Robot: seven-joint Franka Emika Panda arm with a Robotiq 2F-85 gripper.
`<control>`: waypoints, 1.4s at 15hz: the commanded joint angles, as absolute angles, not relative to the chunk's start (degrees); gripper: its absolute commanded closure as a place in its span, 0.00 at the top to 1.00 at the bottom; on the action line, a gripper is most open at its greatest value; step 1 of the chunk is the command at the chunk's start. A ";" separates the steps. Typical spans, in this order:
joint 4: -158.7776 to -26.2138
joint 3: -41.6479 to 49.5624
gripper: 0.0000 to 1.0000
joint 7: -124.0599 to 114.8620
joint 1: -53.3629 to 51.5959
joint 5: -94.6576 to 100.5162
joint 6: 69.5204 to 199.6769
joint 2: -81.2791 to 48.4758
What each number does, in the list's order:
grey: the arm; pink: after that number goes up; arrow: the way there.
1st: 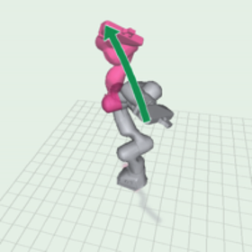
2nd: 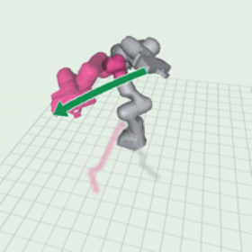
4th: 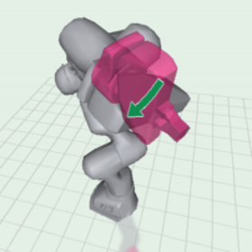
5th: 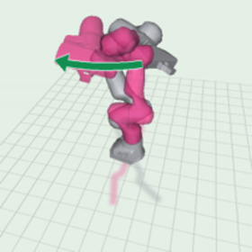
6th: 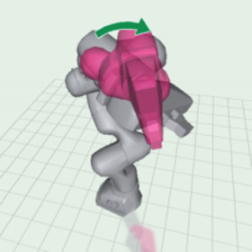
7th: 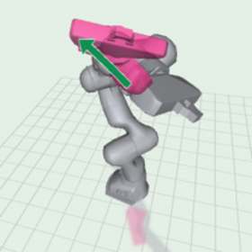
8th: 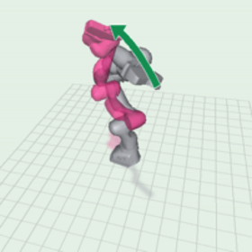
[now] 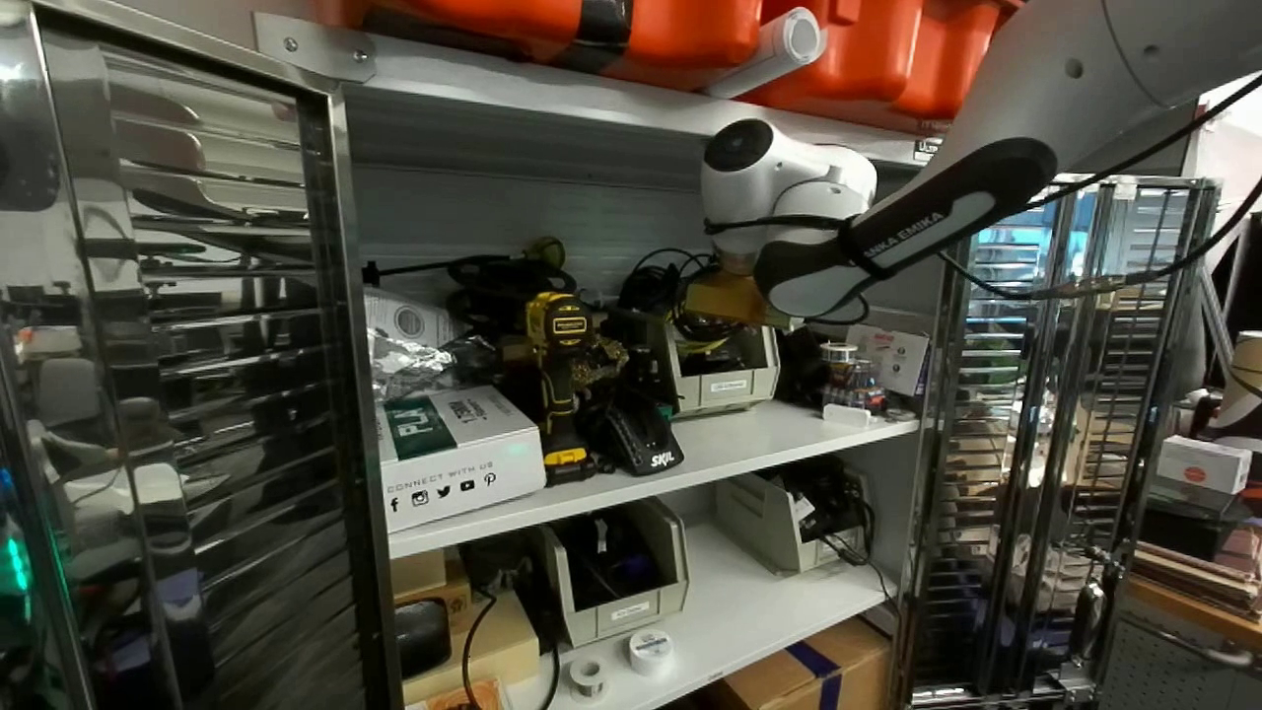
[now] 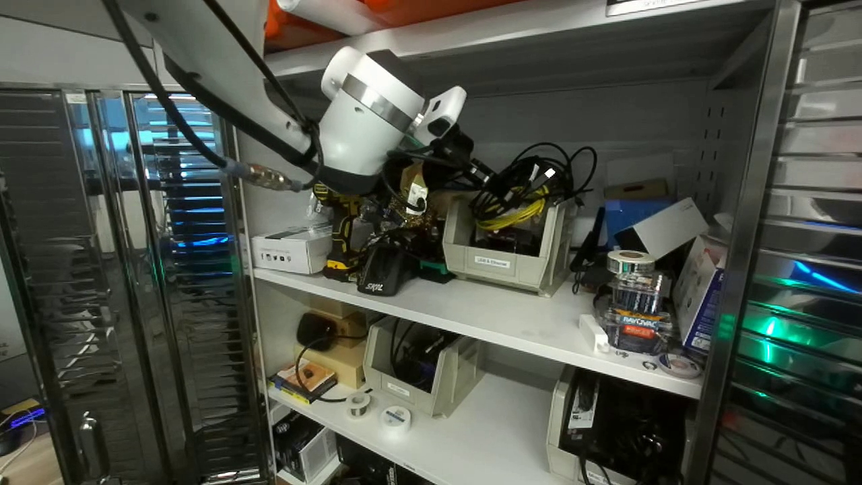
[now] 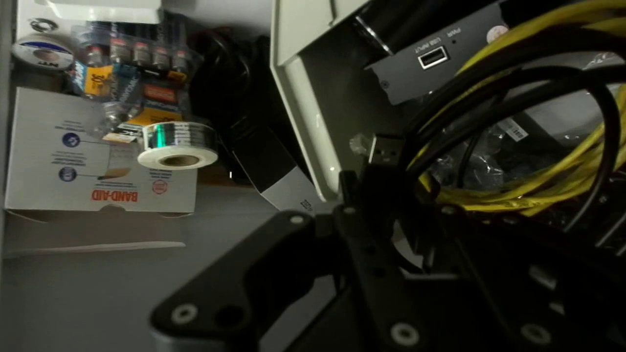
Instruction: Put the black cable inside the compartment.
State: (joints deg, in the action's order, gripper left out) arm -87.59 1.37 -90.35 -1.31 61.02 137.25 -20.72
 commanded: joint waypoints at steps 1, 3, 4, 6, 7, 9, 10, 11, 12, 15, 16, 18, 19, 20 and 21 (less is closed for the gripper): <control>-77.27 2.41 0.14 -88.57 -2.89 58.51 134.02 -26.60; -75.97 2.54 0.49 -86.09 -3.01 57.95 132.50 -27.96; -75.71 2.65 0.51 -85.78 -3.01 57.79 132.13 -28.29; -76.29 2.67 0.66 -85.40 -2.91 57.41 132.03 -27.93; -76.99 2.61 0.73 -85.14 -2.87 57.14 132.34 -27.43; -79.74 2.48 0.88 -84.82 -2.95 56.85 133.05 -25.43; -81.03 2.54 0.95 -84.85 -3.14 56.94 132.99 -24.41; -82.54 2.49 1.00 -84.64 -3.28 57.13 133.08 -23.24; -84.67 2.49 1.00 -84.53 -3.45 57.68 133.51 -21.63; -91.28 2.07 1.00 -83.47 -4.02 58.58 134.16 -16.12; -94.54 1.80 1.00 -83.43 -4.25 58.97 134.33 -13.47; -99.67 0.99 1.00 -81.32 -4.37 57.60 132.62 -8.55; -102.08 0.56 1.00 -79.50 -4.23 56.49 131.26 -6.05; -104.82 0.09 1.00 -76.85 -3.98 54.77 129.78 -3.27; -107.01 -0.16 1.00 -74.59 -3.88 53.41 127.92 -0.98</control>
State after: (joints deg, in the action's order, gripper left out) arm -97.62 0.69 -80.85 -4.09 57.01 131.37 -10.41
